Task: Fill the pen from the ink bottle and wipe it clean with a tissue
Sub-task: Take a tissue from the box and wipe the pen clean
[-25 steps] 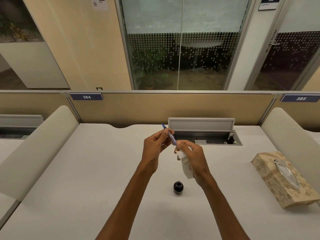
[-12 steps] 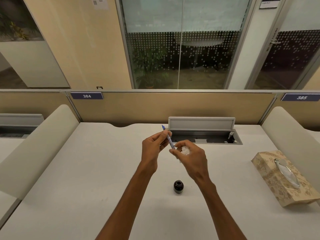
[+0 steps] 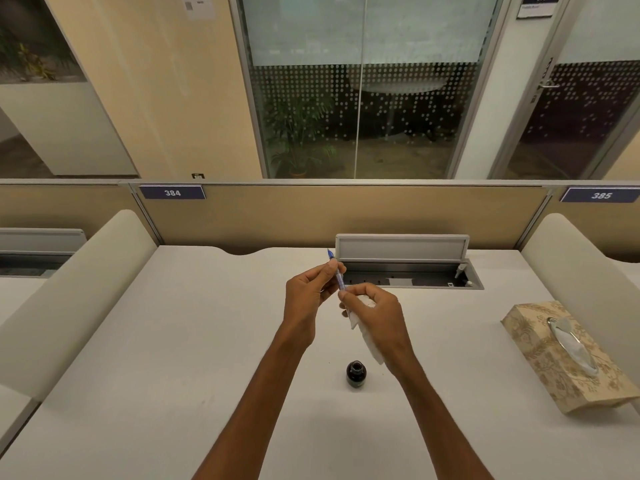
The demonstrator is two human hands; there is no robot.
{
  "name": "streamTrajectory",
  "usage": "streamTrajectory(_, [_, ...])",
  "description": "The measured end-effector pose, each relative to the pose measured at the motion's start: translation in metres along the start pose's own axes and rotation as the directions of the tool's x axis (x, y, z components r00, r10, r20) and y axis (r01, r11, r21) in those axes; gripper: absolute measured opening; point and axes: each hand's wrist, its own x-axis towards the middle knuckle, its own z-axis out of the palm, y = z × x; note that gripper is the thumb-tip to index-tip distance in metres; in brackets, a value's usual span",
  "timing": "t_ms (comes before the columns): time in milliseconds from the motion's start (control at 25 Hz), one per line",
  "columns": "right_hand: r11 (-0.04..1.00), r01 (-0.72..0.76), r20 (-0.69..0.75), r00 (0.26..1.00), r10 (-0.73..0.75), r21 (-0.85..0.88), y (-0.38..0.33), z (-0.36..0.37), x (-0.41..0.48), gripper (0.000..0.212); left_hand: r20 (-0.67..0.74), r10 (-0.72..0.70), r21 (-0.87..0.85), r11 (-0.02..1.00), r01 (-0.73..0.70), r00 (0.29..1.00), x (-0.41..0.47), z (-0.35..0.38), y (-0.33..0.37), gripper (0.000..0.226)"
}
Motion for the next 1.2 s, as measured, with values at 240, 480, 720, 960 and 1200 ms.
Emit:
streamTrajectory(240, [0.945, 0.125, -0.117, 0.979, -0.167, -0.302, -0.002, -0.004, -0.001, 0.035, -0.011, -0.008, -0.002, 1.0, 0.008, 1.0, 0.0, 0.0, -0.001, 0.014])
streamTrajectory(480, [1.0, -0.002, -0.039, 0.999, 0.002, 0.011, -0.003, -0.003, 0.007, 0.03, 0.005, -0.014, -0.025, 1.0, 0.014, 1.0, 0.002, 0.003, 0.001, 0.016])
streamTrajectory(720, [0.991, 0.063, -0.058, 0.996, -0.071, -0.118, -0.001, -0.004, 0.008, 0.026, 0.009, -0.032, -0.027, 0.999, 0.033, 0.999, 0.003, 0.006, -0.003, 0.015])
streamTrajectory(960, [0.926, 0.13, -0.115, 0.977, -0.181, -0.354, -0.007, -0.004, 0.004, 0.044, 0.004, -0.029, -0.012, 1.0, 0.029, 1.0, 0.003, 0.005, -0.003, 0.016])
streamTrajectory(1200, [0.998, -0.007, -0.035, 0.999, 0.005, -0.066, -0.008, -0.004, 0.009, 0.035, 0.019, -0.019, -0.036, 0.999, 0.02, 1.0, 0.004, 0.006, -0.002, 0.015])
